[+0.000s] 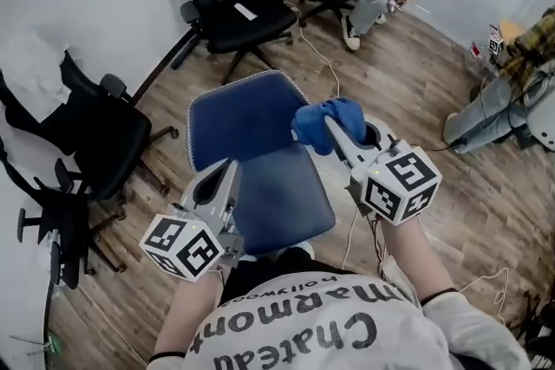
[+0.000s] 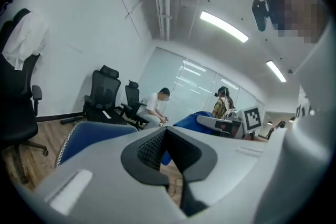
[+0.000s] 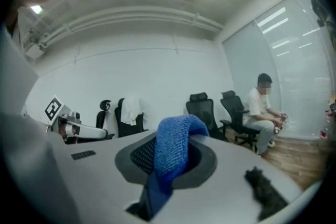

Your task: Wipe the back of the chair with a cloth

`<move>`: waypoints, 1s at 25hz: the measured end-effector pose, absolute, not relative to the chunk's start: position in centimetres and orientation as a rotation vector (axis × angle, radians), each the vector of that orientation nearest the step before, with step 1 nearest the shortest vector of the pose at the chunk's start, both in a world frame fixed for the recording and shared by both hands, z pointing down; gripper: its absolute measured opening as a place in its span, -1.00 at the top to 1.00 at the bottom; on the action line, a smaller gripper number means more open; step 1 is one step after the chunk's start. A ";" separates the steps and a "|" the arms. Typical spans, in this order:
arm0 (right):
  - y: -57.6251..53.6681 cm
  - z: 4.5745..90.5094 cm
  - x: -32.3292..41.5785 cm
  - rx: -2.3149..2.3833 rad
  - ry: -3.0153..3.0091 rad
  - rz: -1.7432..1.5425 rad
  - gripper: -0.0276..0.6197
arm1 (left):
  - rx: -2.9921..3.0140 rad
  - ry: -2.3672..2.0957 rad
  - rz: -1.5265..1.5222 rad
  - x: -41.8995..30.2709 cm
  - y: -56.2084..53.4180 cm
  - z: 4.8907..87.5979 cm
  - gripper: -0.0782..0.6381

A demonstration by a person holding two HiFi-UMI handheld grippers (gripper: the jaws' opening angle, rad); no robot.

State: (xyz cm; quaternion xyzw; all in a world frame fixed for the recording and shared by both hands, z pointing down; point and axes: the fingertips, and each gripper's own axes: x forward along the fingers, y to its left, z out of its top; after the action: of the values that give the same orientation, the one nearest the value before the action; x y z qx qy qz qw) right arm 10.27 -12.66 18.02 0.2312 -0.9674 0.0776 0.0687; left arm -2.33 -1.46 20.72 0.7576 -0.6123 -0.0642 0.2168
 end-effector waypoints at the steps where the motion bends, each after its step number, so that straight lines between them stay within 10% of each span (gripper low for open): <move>1: -11.4 16.4 9.2 0.652 -2.963 0.186 0.75 | 2.101 -1.719 -0.219 -3.2 -0.2 19.6 0.76; 25: 12.7 14.4 9.8 0.792 -2.949 0.147 0.76 | 2.243 -1.716 -0.303 -5.5 22.4 15.6 0.76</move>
State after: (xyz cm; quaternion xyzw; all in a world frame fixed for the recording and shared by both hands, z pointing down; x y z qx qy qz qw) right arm 9.82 12.66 14.41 0.2587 -0.9638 0.0480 0.0422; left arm -5.52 22.41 15.61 0.7807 -0.5974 -0.1056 0.1502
